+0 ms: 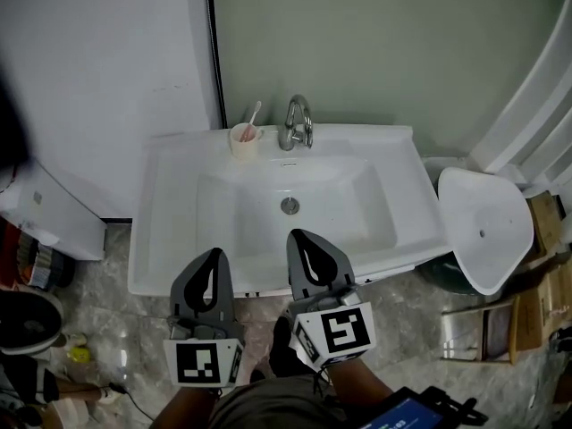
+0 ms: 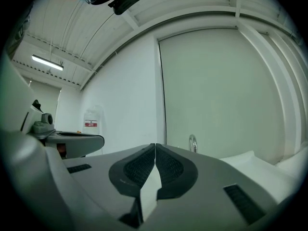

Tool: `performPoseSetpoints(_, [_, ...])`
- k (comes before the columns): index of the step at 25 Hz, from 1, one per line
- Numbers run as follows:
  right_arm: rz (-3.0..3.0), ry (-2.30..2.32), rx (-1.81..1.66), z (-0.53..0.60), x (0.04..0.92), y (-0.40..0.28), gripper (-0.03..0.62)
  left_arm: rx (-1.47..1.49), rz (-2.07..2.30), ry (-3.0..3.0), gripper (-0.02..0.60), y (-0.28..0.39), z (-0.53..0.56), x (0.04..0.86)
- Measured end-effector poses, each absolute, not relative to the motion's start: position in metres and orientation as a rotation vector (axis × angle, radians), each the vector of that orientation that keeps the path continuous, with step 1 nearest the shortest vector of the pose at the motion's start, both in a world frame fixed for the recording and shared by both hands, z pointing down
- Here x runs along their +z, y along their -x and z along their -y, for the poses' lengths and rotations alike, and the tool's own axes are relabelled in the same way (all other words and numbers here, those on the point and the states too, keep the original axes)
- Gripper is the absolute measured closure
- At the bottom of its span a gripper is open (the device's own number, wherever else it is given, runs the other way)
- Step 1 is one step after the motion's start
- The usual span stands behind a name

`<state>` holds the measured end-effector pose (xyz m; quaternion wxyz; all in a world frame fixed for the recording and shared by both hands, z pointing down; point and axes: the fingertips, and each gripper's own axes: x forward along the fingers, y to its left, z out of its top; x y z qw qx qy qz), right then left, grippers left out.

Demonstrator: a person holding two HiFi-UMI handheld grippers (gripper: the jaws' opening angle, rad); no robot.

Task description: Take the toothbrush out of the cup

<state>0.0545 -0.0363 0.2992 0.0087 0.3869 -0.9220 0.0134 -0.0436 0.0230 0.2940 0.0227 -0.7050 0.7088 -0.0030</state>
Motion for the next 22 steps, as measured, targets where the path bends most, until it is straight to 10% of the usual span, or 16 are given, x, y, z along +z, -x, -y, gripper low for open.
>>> performPoseSetpoints(22, [2.981, -1.122, -0.035, 0.154, 0.262, -0.025, 0.579, -0.056, -2.289, 1.985, 0.571, 0.086, 0.070, 0.263])
